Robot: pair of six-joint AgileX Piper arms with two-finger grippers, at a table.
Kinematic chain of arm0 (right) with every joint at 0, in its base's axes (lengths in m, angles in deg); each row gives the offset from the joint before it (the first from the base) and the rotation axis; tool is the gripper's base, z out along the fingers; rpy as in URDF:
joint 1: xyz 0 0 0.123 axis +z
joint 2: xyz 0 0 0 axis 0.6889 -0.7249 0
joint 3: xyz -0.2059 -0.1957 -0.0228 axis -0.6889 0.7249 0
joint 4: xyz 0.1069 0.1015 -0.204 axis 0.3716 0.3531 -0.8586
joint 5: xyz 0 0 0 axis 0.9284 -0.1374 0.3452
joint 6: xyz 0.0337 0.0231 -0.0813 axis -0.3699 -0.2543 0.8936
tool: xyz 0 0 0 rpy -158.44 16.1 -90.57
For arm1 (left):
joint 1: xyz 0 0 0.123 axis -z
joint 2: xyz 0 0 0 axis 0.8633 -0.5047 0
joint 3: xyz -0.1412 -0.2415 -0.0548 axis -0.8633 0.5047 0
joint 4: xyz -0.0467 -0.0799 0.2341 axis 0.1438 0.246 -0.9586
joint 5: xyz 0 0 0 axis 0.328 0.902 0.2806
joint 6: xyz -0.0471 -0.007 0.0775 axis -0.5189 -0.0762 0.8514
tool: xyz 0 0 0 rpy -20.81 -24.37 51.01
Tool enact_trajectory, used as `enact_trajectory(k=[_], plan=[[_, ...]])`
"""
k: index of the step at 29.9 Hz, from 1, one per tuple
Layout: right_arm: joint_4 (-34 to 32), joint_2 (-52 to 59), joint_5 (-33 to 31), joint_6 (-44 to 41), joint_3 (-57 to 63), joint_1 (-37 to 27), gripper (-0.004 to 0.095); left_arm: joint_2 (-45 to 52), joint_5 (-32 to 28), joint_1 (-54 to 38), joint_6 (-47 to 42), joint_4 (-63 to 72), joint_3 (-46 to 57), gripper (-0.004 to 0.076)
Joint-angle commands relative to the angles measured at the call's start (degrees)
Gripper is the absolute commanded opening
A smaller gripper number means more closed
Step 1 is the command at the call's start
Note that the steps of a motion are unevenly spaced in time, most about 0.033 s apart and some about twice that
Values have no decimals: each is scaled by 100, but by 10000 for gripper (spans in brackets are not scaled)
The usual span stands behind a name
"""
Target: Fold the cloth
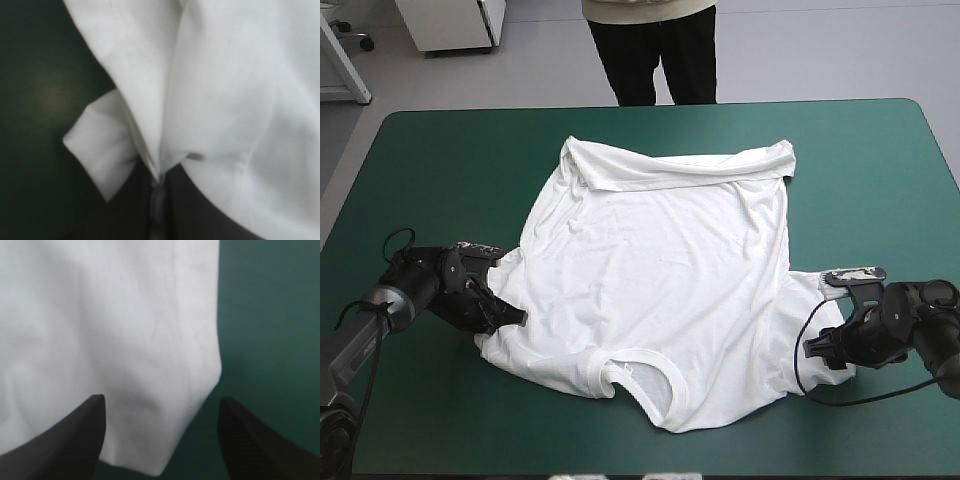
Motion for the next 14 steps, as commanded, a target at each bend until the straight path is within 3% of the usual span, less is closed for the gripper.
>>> enact_trajectory(k=[1, 5, 7, 11, 13, 14], plan=[[-243, -215, 456, -154, -91, -42, 622, -280, -455, 69, 104, 632, 203, -9], [-159, -769, 581, -154, -91, -42, 615, -280, -454, 69, 169, 632, 203, -9], [-92, -1017, 481, -143, -91, -42, 561, -280, -441, 69, 169, 632, 203, -9], [54, -1260, 338, 38, -91, -42, 255, -280, -451, 69, 154, 632, 203, -9], [275, -1216, 330, 340, -91, -42, 15, -280, -451, 69, 154, 632, 203, -9], [386, -1201, 330, 419, -91, -42, -13, -280, -461, 69, 154, 632, 203, -9]])
